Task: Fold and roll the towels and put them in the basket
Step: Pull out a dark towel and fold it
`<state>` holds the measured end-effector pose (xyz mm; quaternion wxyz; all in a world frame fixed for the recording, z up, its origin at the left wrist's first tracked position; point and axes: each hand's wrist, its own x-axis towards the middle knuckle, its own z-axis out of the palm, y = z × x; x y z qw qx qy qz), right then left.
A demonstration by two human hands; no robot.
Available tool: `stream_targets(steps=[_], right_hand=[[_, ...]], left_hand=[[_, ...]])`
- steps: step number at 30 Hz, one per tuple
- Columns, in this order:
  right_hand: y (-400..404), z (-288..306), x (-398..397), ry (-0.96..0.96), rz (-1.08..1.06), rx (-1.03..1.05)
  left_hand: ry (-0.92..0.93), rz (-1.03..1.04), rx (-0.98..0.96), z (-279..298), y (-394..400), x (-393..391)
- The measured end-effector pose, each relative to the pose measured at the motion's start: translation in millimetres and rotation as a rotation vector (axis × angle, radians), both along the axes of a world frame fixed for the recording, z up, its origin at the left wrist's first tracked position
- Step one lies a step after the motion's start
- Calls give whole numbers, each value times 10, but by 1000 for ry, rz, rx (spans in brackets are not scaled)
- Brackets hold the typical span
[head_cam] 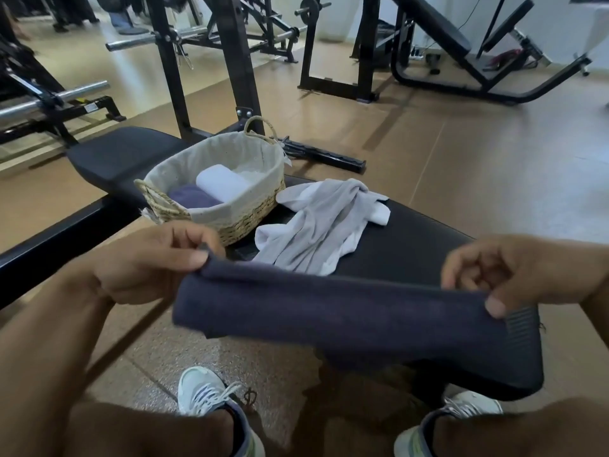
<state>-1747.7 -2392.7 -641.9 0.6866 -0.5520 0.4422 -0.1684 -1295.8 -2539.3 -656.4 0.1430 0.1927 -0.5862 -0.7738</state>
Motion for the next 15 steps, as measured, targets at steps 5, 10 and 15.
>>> stream_targets(steps=[5, 10, 15], right_hand=[[-3, 78, 150, 107, 203, 20], [-30, 13, 199, 506, -110, -100], [-101, -54, 257, 628, -390, -173]], left_hand=[[-202, 113, -55, 13, 161, -227], [-247, 535, -165, -66, 161, -578], [-256, 672, -290, -190, 67, -673]])
